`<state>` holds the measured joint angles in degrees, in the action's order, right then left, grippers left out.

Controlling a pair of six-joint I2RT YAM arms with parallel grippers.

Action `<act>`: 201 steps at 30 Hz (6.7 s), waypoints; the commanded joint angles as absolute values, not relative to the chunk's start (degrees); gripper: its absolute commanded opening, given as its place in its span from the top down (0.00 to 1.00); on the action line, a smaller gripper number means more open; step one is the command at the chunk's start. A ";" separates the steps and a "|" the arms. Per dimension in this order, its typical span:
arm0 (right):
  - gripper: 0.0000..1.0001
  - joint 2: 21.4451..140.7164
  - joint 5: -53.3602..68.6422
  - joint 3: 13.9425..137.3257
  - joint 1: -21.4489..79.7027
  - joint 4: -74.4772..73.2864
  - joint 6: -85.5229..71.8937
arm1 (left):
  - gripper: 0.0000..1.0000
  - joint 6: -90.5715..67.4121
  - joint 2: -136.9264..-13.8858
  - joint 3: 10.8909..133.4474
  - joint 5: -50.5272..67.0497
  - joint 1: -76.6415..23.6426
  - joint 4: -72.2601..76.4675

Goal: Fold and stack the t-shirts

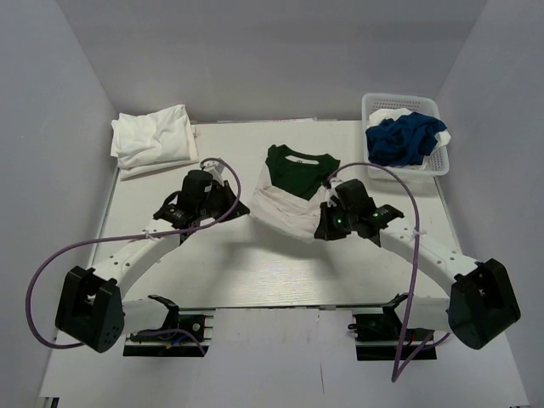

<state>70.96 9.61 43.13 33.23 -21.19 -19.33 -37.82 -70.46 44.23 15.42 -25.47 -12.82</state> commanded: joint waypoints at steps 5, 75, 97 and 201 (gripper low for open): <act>1.00 71.80 0.71 57.45 31.91 -26.01 -20.48 | 1.00 -38.33 -72.68 55.54 8.98 -25.58 -10.38; 0.10 94.59 24.35 47.40 24.25 0.10 -18.02 | 0.04 -31.99 -103.24 59.19 18.21 -31.45 -8.88; 0.10 96.59 0.27 64.68 25.58 -7.65 -18.54 | 0.17 -31.99 -104.14 76.37 -16.70 -28.83 -29.00; 0.10 102.15 13.44 76.82 23.11 -1.67 -14.32 | 0.01 -35.68 -101.79 80.60 -16.35 -18.28 -31.72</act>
<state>108.77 10.09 74.56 22.92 -1.34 -14.63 -35.57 -109.62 79.09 -15.62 -18.24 -28.36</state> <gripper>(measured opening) 0.900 0.964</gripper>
